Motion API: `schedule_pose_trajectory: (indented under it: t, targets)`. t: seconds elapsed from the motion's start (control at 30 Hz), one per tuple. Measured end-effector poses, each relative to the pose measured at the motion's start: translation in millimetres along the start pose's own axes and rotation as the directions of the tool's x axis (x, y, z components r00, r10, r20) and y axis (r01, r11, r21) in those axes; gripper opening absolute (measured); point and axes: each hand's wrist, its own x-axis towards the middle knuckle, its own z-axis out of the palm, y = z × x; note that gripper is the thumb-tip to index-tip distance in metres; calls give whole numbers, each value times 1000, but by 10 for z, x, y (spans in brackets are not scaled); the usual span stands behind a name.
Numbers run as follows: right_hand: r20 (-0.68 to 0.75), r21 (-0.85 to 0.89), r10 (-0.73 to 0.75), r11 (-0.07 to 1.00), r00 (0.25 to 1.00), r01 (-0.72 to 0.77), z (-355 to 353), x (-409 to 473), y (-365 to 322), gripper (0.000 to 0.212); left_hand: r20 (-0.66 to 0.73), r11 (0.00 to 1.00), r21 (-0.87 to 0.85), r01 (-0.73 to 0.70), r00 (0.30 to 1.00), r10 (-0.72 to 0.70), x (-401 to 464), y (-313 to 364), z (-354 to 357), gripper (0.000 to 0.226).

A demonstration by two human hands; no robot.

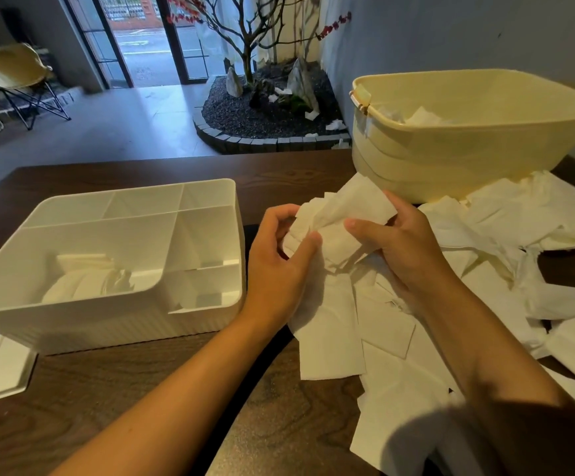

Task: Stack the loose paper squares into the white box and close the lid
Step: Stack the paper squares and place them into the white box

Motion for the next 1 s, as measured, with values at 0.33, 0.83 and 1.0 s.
schedule_pose_trajectory:
  t: [0.33,0.83,1.0]
  targets:
    - [-67,-35,68,997,995,-71,-6,9,-16,27,155,969,147,-201,972,178,19,-110,-26,67]
    - [-74,-254,71,963,995,-87,86,-52,-62,33,51,941,238,-239,971,234,39,-112,-47,20]
    - [-2,-287,-106,953,994,101,115,-102,-72,27,61,987,93,-134,990,129,36,-67,-35,10]
